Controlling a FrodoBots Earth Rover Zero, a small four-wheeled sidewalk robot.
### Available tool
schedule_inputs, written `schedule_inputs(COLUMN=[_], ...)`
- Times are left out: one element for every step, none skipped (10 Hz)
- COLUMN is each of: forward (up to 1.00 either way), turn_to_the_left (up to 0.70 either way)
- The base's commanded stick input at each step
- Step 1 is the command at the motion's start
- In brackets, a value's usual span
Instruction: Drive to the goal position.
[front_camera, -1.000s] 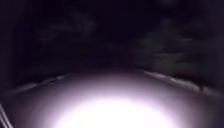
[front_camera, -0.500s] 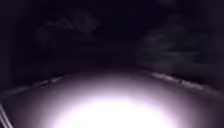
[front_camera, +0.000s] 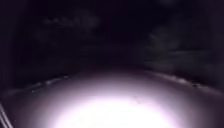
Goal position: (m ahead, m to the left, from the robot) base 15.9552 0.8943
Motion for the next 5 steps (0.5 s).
schedule_inputs(forward=[1.0,1.0,1.0,1.0,1.0], turn_to_the_left=[0.0,-0.22,-0.04,0.0,0.0])
